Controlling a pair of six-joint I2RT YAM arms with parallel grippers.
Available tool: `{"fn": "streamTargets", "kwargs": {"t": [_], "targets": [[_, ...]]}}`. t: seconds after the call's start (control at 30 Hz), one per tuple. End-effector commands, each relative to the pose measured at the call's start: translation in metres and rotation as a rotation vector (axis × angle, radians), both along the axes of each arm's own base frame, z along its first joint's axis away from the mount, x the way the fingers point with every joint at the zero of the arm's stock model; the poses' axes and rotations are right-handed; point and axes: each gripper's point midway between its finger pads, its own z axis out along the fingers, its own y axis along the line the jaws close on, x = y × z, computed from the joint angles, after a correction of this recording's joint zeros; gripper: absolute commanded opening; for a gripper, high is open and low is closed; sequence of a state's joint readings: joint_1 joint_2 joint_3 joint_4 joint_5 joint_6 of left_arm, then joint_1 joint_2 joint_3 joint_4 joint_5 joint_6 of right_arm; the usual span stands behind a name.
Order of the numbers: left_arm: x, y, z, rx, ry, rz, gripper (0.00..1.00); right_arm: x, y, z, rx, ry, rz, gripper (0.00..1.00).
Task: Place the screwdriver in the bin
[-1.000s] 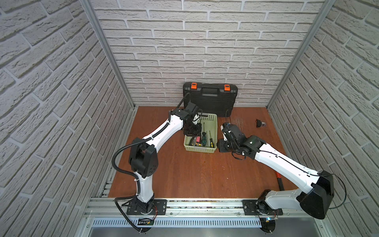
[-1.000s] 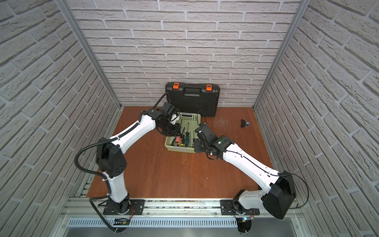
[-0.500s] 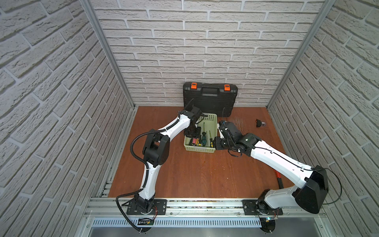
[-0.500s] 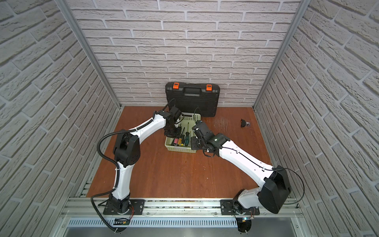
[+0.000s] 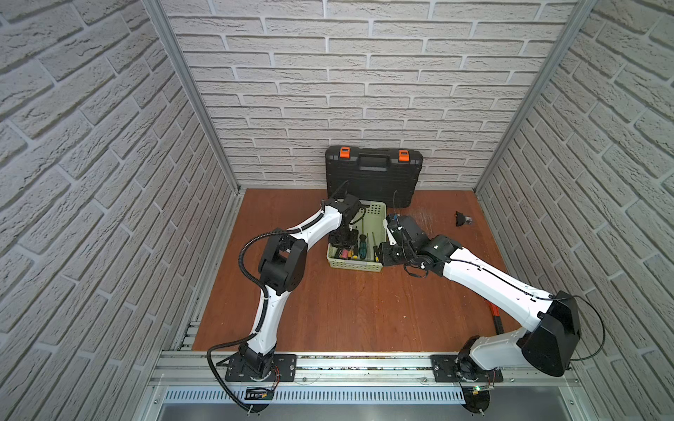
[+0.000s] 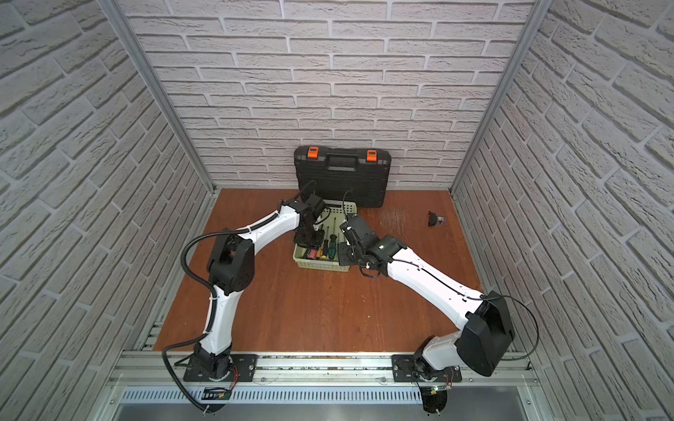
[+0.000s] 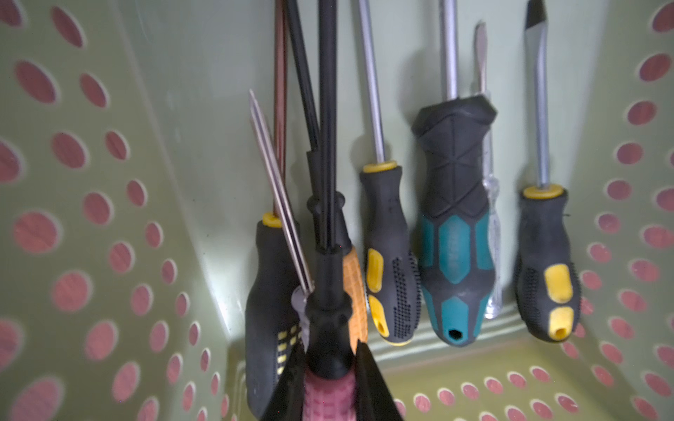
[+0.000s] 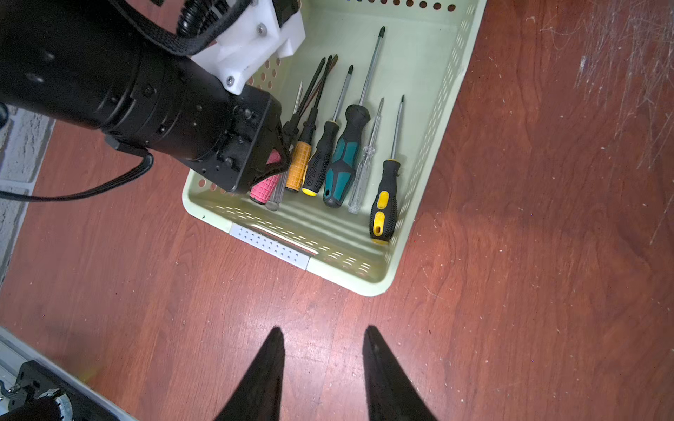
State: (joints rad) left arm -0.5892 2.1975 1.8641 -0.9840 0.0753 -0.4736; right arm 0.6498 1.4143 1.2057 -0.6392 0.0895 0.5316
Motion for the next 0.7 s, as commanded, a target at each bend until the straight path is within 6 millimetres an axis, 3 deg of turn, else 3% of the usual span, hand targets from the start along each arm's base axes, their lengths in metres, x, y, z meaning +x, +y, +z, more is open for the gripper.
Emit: {"fn": "streamTargets", "kwargs": {"t": [0.0,0.07,0.37,0.53,0.67], "targets": [[-0.001,-0.004,-0.002,0.011,-0.016,-0.017,0.29,0.008,0.001,0.011,0.007,-0.039,0.005,0.38],[0.000,-0.005,0.007,0.001,-0.040,-0.018,0.34,0.008,0.001,0.011,0.007,-0.039,0.005,0.39],[-0.002,-0.001,0.069,-0.056,-0.138,-0.009,0.37,0.010,-0.001,0.022,0.006,-0.058,0.000,0.39],[-0.019,0.012,0.113,-0.116,-0.194,-0.005,0.43,0.010,-0.012,0.034,-0.029,-0.102,-0.020,0.39],[-0.031,0.038,0.142,-0.155,-0.272,0.028,0.53,0.012,-0.029,0.042,-0.086,-0.155,-0.051,0.39]]}}
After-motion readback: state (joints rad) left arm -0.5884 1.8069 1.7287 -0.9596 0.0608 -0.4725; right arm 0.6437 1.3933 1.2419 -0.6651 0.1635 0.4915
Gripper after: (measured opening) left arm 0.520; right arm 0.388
